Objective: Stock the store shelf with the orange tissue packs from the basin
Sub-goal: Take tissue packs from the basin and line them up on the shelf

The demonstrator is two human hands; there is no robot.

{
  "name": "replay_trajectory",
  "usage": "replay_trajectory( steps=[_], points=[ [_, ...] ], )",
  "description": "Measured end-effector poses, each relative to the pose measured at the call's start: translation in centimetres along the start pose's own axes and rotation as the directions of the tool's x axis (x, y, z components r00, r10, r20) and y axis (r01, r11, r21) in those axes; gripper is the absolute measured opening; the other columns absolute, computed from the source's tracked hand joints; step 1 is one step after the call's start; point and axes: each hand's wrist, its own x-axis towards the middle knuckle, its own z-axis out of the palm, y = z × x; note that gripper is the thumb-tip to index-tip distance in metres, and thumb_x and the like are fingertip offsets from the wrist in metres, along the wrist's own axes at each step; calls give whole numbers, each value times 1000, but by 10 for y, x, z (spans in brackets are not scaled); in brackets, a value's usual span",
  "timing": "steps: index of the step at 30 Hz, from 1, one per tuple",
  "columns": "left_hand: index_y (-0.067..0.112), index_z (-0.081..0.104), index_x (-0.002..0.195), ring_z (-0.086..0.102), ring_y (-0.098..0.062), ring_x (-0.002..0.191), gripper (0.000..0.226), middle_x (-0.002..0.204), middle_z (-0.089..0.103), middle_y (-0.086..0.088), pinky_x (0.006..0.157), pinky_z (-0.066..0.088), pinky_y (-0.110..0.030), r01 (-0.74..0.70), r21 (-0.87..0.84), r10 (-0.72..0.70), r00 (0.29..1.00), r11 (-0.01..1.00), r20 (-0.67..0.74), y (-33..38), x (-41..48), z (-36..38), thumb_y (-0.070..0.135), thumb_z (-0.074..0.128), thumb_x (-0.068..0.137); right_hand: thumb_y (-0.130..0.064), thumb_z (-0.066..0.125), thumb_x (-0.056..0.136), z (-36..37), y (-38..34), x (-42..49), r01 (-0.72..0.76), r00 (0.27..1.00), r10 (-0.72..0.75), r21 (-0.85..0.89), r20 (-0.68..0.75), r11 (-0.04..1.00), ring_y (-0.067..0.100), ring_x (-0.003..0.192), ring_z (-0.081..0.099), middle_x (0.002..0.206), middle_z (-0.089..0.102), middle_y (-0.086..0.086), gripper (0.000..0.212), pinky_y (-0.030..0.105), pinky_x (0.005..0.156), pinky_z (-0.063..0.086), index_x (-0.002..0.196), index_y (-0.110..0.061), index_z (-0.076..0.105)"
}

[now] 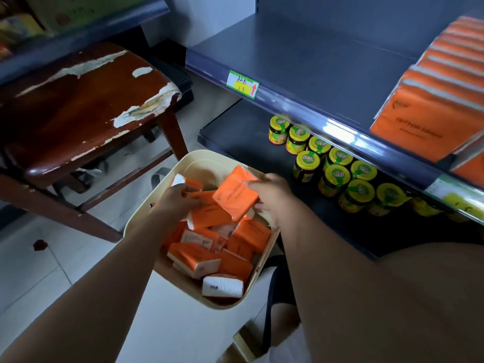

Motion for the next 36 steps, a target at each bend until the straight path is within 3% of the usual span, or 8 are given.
replay_trajectory(
  steps=[4, 8, 12, 17, 25, 29, 33, 36],
  points=[
    [24, 69, 118, 73, -29, 101, 35, 116, 70, -10, 81, 65, -47, 37, -317, -27, 999, 948, 35, 25, -19, -11, 8, 77, 87, -10, 73, 93, -18, -21, -21, -18, 999, 6, 266, 48, 964, 31, 101, 68, 115, 69, 18, 9, 35, 67, 58, 97, -10, 65],
    [9, 66, 123, 73, -32, 98, 38, 115, 70, -16, 81, 64, -45, -27, -512, 50, 998, 858, 30, 60, -45, -18, -8, 68, 90, -3, 74, 90, -38, -46, -50, 69, 996, -83, 366, 23, 928, 23, 84, 69, 97, 71, 15, 14, 33, 62, 59, 87, -11, 64],
    [11, 67, 115, 74, -28, 90, 30, 115, 71, -18, 64, 62, -34, -102, -607, 158, 987, 788, 40, 86, -64, -27, -7, 64, 91, -2, 74, 90, -59, -68, -86, 173, 978, -207, 449, 27, 877, 27, 87, 73, 96, 72, 16, 10, 32, 64, 63, 94, -6, 66],
    [6, 65, 125, 75, -32, 99, 36, 117, 73, -18, 84, 62, -44, -198, -659, 312, 948, 726, 58, 125, -92, -32, -7, 62, 91, -4, 68, 94, -94, -87, -122, 325, 932, -361, 468, -14, 822, 29, 96, 74, 107, 73, 18, 11, 34, 67, 64, 105, -5, 66],
    [3, 65, 127, 72, -35, 110, 39, 121, 73, -18, 87, 62, -46, -375, -692, 583, 808, 617, 82, 209, -150, -10, -11, 61, 90, -9, 70, 94, -200, -95, -192, 582, 813, -543, 292, -211, 759, 32, 107, 72, 112, 75, 20, 21, 43, 91, 61, 112, 0, 70],
    [10, 69, 119, 73, -30, 102, 38, 115, 74, -15, 80, 63, -42, -436, -690, 698, 702, 578, 141, 258, -182, 18, -11, 61, 89, -16, 71, 94, -264, -73, -237, 666, 737, -597, 191, -316, 721, 18, 96, 70, 103, 76, 6, 12, 36, 81, 55, 106, -14, 72],
    [12, 69, 120, 72, -29, 104, 43, 114, 75, -12, 79, 63, -39, -448, -684, 761, 600, 575, 246, 299, -212, 64, -7, 71, 81, -5, 64, 97, -322, -27, -270, 731, 672, -618, 232, -408, 641, 24, 108, 71, 118, 73, 5, 42, 43, 86, 59, 135, -23, 59],
    [14, 70, 121, 72, -25, 105, 48, 117, 75, -9, 85, 61, -43, -457, -662, 780, 529, 594, 334, 323, -231, 106, -2, 72, 76, 4, 48, 99, -357, 2, -291, 734, 658, -620, 182, -428, 654, 23, 113, 70, 119, 73, 5, 53, 48, 95, 58, 134, -34, 60]
  ],
)
